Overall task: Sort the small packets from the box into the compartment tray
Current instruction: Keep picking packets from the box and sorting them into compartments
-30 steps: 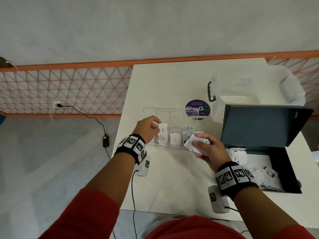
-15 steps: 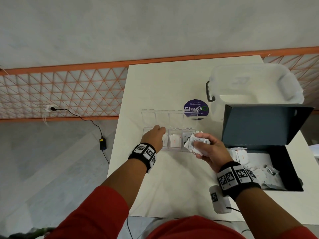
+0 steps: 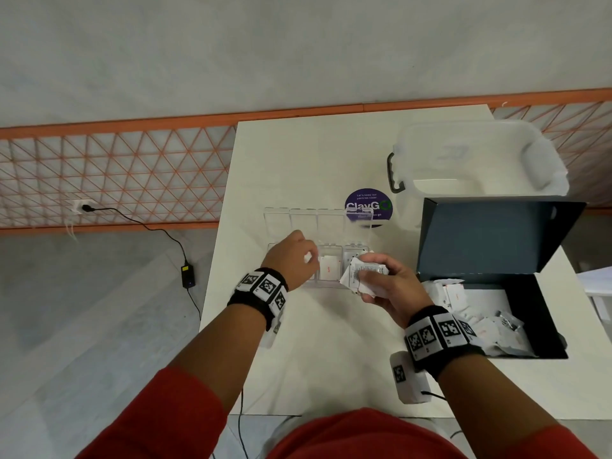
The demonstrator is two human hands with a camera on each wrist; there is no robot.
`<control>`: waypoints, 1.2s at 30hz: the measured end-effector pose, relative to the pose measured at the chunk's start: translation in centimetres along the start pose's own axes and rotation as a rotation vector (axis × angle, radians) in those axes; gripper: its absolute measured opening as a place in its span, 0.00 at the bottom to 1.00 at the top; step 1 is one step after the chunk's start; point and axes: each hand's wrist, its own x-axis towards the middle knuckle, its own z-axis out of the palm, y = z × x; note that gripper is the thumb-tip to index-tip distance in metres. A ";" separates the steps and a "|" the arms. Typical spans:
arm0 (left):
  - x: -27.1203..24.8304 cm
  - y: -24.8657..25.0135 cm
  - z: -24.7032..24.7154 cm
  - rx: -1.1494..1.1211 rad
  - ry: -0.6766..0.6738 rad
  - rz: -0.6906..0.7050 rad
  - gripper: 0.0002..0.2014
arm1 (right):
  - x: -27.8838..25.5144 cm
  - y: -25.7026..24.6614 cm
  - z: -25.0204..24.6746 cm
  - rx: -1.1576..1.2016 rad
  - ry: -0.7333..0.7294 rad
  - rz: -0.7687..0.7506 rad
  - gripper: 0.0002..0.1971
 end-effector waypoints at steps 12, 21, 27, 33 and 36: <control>-1.4 4.3 -0.2 -0.700 -0.141 -0.071 0.14 | -1.2 0.1 1.2 0.071 -0.063 0.055 0.18; -2.0 4.8 0.5 -0.754 -0.021 -0.122 0.11 | -1.8 1.2 0.3 0.093 0.065 0.094 0.11; -1.1 5.6 1.3 -0.651 0.040 -0.146 0.11 | -2.4 1.2 -1.6 0.095 0.123 0.116 0.10; 0.7 6.5 2.9 -0.369 0.001 -0.044 0.05 | -2.8 0.8 -2.9 0.090 0.125 0.105 0.10; 1.7 6.0 3.6 -0.321 -0.040 -0.039 0.05 | -3.0 0.6 -3.6 0.096 0.146 0.098 0.09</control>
